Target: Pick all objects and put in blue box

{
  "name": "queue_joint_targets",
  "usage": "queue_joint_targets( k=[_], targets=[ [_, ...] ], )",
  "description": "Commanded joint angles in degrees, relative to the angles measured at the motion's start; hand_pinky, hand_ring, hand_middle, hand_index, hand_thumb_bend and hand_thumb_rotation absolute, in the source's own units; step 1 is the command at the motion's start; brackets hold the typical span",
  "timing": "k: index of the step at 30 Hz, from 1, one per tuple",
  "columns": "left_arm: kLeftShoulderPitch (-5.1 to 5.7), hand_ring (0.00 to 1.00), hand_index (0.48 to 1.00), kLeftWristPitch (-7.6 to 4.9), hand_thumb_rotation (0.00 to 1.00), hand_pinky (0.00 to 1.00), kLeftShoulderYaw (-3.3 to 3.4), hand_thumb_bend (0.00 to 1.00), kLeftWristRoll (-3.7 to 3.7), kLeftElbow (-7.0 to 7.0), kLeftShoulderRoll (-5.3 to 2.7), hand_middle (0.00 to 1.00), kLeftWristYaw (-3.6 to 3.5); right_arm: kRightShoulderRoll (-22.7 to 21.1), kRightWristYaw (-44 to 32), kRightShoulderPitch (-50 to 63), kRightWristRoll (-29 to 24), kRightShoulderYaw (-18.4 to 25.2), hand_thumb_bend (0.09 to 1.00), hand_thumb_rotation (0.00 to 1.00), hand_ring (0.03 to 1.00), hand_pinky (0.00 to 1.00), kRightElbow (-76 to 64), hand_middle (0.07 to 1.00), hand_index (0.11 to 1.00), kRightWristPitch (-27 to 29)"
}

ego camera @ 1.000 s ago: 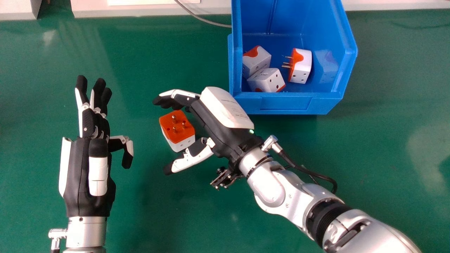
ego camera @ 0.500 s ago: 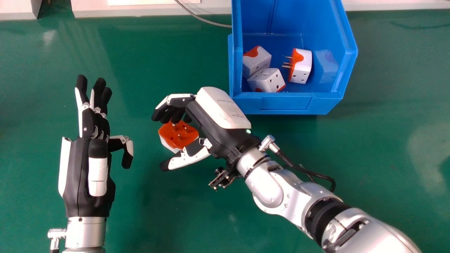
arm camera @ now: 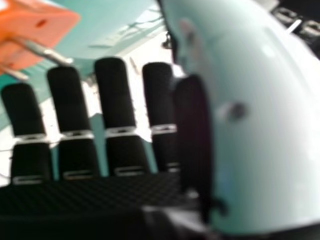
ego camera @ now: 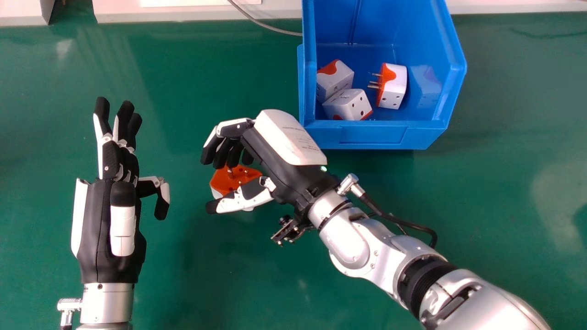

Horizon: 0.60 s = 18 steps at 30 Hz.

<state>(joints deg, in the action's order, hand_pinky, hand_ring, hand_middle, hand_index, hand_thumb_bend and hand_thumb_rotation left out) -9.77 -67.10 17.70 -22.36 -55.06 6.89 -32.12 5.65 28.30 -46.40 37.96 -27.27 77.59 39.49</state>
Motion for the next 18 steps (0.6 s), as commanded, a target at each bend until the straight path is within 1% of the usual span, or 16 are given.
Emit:
queue_joint_targets(
  k=[1, 4, 5, 7, 8, 10, 11, 12, 13, 16, 18],
  targets=[
    [-0.62, 1.00, 1.000, -0.65, 0.96, 0.00, 0.17, 1.00, 0.41, 0.54, 0.30, 1.00, 0.20, 0.21, -0.39, -1.82, -1.36, 0.91, 0.535, 0.00, 0.473, 0.43, -0.96, 0.485, 0.500, 1.52],
    [-1.03, 1.00, 1.000, -0.67, 0.96, 0.00, 0.35, 1.00, 0.38, -0.30, 0.50, 1.00, 0.10, 0.05, -2.80, -1.86, -2.48, 2.00, 0.532, 0.00, 0.472, 0.43, -0.86, 0.484, 0.499, 2.54],
    [-1.02, 1.00, 1.000, -0.69, 0.96, 0.00, 0.30, 1.00, 0.45, -0.18, 0.46, 1.00, 0.17, -0.05, -3.47, -1.95, -2.87, 2.24, 0.532, 0.00, 0.488, 0.44, -0.86, 0.488, 0.494, 2.74],
    [-0.90, 1.00, 1.000, -0.75, 0.96, 0.00, 0.15, 1.00, 0.64, 0.25, 0.31, 1.00, 0.40, -0.13, -4.68, -2.09, -3.69, 3.04, 0.532, 0.00, 0.488, 0.44, -0.84, 0.488, 0.494, 2.85],
    [-0.87, 1.00, 1.000, -0.75, 0.96, 0.00, 0.12, 1.00, 0.73, 0.35, 0.30, 1.00, 0.50, -0.11, -5.26, -2.15, -4.04, 3.49, 0.531, 0.00, 0.507, 0.46, -0.84, 0.493, 0.491, 2.76],
    [-0.98, 1.00, 1.000, -0.60, 0.96, 0.00, 0.18, 1.00, 0.77, 0.08, 0.41, 1.00, 0.59, -0.14, -6.00, -2.39, -4.12, 3.88, 0.666, 0.03, 0.575, 0.51, -0.89, 0.580, 0.569, 2.19],
    [-1.02, 1.00, 1.000, -0.58, 0.96, 0.00, 0.19, 1.00, 0.84, 0.01, 0.43, 1.00, 0.70, -0.20, -6.28, -2.48, -4.09, 3.92, 0.666, 0.03, 0.575, 0.51, -0.90, 0.580, 0.569, 1.92],
    [-1.03, 1.00, 1.000, -0.57, 0.96, 0.00, 0.18, 1.00, 0.92, -0.02, 0.43, 1.00, 0.80, -0.24, -6.48, -2.53, -4.09, 3.94, 0.722, 0.06, 0.611, 0.55, -0.91, 0.623, 0.609, 1.77],
    [-1.04, 1.00, 1.000, -0.58, 0.96, 0.00, 0.17, 1.00, 0.98, 0.00, 0.44, 1.00, 0.89, -0.28, -7.01, -2.54, -4.23, 4.05, 0.817, 0.11, 0.684, 0.61, -0.91, 0.709, 0.689, 1.68],
    [-1.03, 1.00, 1.000, -0.42, 0.96, 0.00, 0.17, 1.00, 0.85, 0.07, 0.47, 1.00, 0.92, -0.39, -8.18, -2.62, -4.12, 3.75, 0.923, 0.18, 0.772, 0.67, -0.90, 0.812, 0.784, 1.17],
    [-1.03, 1.00, 1.000, -0.36, 0.96, 0.00, 0.16, 1.00, 0.72, 0.13, 0.50, 1.00, 0.83, -0.51, -8.07, -2.69, -3.52, 3.18, 0.952, 0.19, 0.799, 0.70, -0.94, 0.842, 0.810, 0.79]
  ],
)
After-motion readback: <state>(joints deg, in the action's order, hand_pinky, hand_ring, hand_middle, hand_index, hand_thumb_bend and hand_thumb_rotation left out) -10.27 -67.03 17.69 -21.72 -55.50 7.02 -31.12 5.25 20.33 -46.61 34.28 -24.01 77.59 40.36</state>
